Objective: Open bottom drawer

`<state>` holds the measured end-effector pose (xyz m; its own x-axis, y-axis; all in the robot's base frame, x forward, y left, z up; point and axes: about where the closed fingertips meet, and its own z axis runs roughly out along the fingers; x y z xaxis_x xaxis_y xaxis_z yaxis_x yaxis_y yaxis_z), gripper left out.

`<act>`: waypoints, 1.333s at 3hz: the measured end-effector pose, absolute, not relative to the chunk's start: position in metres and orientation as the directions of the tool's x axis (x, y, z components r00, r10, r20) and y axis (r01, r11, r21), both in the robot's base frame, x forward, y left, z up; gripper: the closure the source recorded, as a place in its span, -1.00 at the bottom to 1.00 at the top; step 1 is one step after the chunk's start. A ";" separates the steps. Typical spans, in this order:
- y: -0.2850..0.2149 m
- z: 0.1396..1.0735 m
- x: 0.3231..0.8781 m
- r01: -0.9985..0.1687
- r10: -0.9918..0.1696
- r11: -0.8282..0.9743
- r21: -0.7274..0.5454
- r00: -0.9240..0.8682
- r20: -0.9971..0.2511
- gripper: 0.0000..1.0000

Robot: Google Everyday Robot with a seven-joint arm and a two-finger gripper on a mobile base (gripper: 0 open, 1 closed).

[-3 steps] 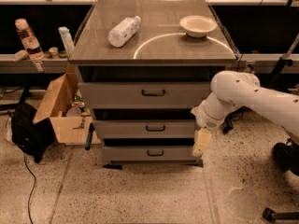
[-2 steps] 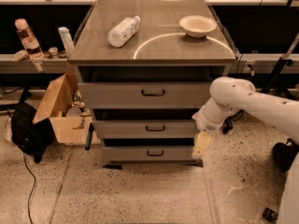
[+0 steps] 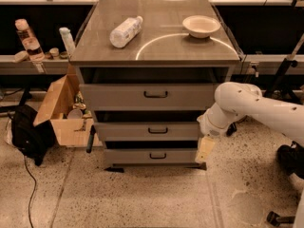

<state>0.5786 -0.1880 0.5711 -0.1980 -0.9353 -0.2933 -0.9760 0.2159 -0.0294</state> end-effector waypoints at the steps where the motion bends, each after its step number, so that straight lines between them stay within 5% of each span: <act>1: -0.197 0.547 0.588 -0.964 -0.920 0.262 -0.047 -0.234 -0.315 -1.00; 4: -0.202 0.431 0.626 -0.956 -0.891 0.294 0.009 -0.278 -0.358 -1.00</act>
Offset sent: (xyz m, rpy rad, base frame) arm 0.0459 -0.0238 -0.1134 0.0908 0.0012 -0.1032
